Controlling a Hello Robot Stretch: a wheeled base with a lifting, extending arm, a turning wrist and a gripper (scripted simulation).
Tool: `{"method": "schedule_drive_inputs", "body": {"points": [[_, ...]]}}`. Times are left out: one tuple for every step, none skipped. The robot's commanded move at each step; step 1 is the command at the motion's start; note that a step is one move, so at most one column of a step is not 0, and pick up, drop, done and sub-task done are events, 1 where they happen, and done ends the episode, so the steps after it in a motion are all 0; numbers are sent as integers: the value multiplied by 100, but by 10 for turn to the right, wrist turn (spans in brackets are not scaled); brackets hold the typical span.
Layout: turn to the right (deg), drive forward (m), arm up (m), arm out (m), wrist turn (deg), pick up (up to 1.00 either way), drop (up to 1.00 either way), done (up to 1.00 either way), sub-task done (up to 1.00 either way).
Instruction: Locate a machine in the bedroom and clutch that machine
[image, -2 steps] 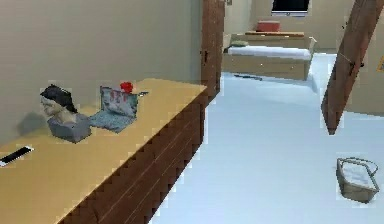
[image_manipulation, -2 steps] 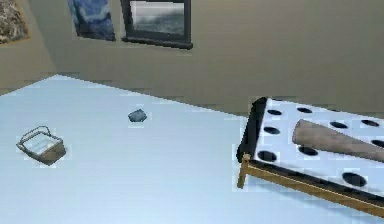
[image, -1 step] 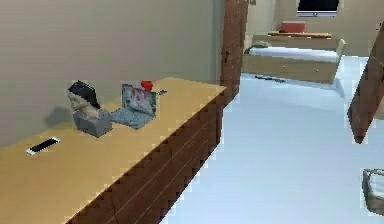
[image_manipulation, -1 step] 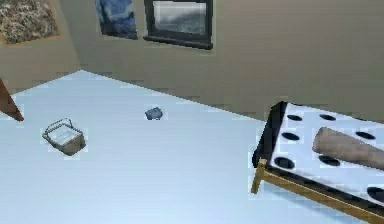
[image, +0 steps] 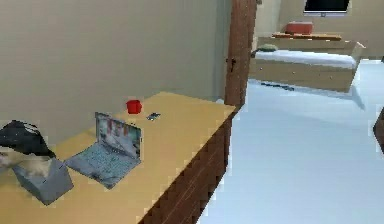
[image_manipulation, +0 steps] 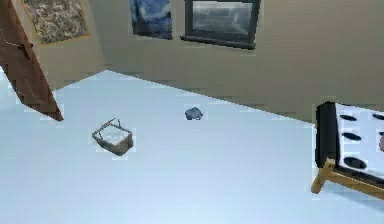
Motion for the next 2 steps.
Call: {"method": "schedule_drive_inputs", "body": {"points": [[-450, 0, 0, 0, 0, 0, 0, 0, 0], [-450, 0, 0, 0, 0, 0, 0, 0, 0]]}}
